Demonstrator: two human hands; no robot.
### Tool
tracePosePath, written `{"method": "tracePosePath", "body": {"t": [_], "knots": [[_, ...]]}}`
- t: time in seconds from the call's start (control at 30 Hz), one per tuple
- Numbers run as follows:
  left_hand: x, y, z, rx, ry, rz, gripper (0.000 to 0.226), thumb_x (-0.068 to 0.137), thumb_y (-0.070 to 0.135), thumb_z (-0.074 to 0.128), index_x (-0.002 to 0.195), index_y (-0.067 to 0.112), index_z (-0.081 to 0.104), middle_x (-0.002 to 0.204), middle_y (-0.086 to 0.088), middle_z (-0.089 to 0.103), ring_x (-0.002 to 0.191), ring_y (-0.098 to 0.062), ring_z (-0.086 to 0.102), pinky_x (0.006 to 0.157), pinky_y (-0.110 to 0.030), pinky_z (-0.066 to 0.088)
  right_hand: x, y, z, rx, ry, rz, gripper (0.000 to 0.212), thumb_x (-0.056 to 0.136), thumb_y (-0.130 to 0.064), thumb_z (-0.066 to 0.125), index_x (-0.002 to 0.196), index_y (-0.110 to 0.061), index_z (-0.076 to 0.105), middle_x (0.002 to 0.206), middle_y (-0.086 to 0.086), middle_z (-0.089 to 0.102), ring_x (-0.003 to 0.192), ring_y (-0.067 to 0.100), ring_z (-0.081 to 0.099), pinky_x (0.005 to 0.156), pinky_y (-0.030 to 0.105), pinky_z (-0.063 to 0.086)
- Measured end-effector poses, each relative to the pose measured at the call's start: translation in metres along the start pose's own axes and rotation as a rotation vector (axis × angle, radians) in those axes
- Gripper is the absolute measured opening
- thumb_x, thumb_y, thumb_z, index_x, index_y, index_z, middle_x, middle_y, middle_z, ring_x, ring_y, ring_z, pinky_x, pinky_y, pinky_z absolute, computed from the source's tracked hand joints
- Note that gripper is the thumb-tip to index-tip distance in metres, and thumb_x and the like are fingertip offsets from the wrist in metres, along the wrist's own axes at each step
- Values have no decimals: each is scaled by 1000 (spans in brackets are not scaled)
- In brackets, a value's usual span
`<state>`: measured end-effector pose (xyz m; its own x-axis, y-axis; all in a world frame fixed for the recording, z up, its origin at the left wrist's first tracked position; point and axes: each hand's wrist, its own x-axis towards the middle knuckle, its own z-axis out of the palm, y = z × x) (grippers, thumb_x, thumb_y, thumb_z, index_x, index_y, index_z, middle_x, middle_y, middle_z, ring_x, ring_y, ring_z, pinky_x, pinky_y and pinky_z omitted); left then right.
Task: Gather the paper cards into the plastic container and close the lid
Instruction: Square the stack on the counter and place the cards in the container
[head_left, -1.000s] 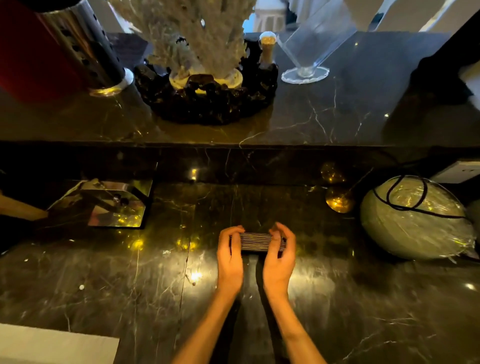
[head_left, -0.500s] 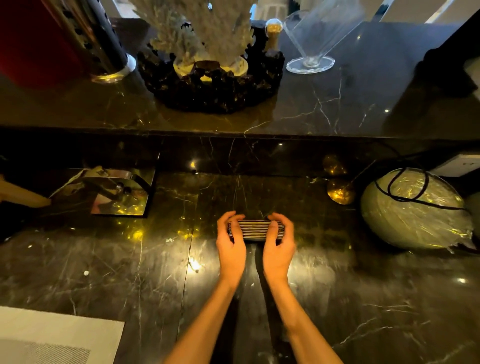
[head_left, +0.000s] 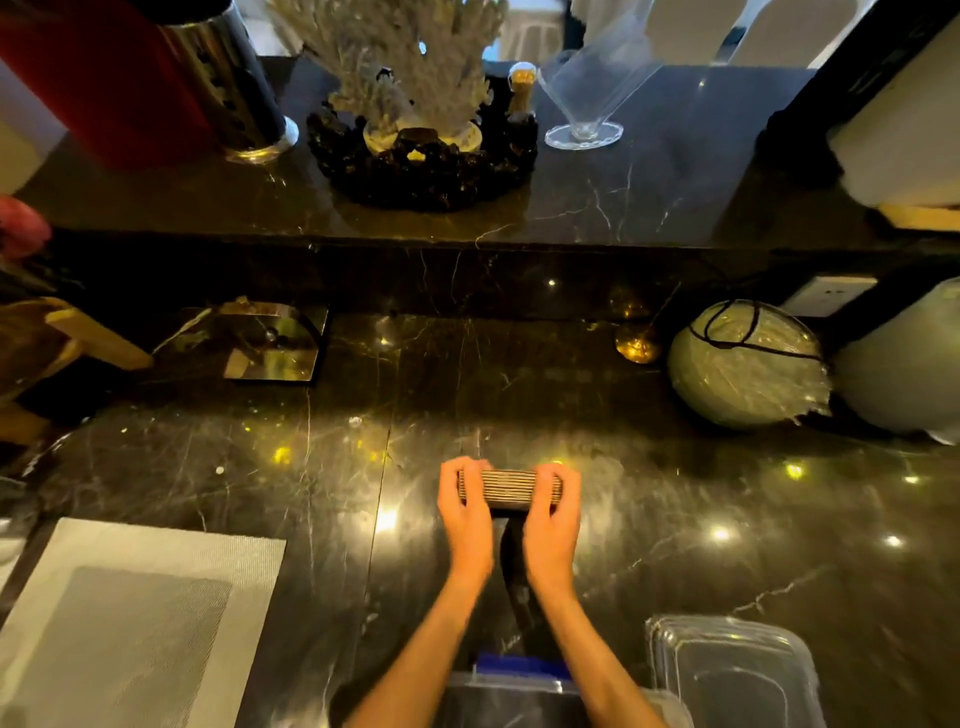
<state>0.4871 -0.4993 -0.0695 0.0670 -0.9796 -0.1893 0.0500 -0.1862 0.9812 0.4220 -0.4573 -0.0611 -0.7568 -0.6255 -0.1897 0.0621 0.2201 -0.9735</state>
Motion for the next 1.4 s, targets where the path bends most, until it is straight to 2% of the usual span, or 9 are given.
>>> {"method": "tracePosePath", "body": {"t": [0.13,0.43,0.67,0.87,1.0,1.07,1.17,1.3,1.4], "knots": [[-6,-5,-9,66,-1,-60,17,102,7,43,100,10,59,94,-4,63,87,-13,61,71,-20,52,-3,3,-1,-43,-59,82,14,104,-18,42,109,-13,54,103,7,62,94,15,61,82,21,52],[0,-3,-12,197,-133,-96,16,104,13,40,105,10,56,96,-4,62,90,-17,60,67,-6,49,-3,1,-9,-49,-91,138,17,105,-22,40,109,-12,54,105,16,64,99,28,66,87,44,58],[-16,30,-11,61,-169,-374,24,101,35,48,109,12,49,95,-8,64,76,-12,64,51,-15,51,7,-45,-14,-510,-96,27,21,100,-23,39,96,-8,53,96,13,64,93,34,63,79,47,51],[-80,68,-63,-96,-545,-582,53,78,36,76,118,7,58,102,-13,75,94,-25,73,69,-33,60,-3,-104,-42,-1127,-499,-272,32,94,-29,39,105,-9,61,110,21,69,103,41,65,84,43,50],[-106,105,-84,159,-845,-457,61,75,38,82,127,27,52,109,1,75,101,-15,72,83,-36,61,-49,-130,-46,-1311,-611,-450,38,94,-34,39,112,-11,63,114,20,69,106,41,65,86,45,51],[-119,117,-87,241,-854,-360,65,73,42,82,128,36,48,114,10,72,105,-9,69,85,-32,60,-72,-140,-50,-1166,-574,-432,41,97,-43,38,113,-15,63,112,15,70,105,36,66,85,43,51],[-131,129,-108,174,-738,-290,62,79,40,77,132,36,45,122,6,66,106,-13,69,81,-31,60,-92,-150,-82,-562,-381,-214,44,98,-53,38,125,-25,60,120,2,68,113,22,63,84,30,46],[-158,131,-115,155,-559,-210,52,90,30,67,134,28,39,125,-1,60,104,-16,67,74,-28,60,-122,-138,-103,54,-223,321,65,101,-56,22,148,-15,39,151,11,45,139,29,43,115,42,31],[-196,124,-97,209,-578,-189,57,86,26,72,129,28,34,119,1,61,93,-9,69,64,-18,57,-159,-139,-92,39,-340,456,70,94,-69,22,115,-16,64,111,15,70,103,31,67,101,48,51]]}}
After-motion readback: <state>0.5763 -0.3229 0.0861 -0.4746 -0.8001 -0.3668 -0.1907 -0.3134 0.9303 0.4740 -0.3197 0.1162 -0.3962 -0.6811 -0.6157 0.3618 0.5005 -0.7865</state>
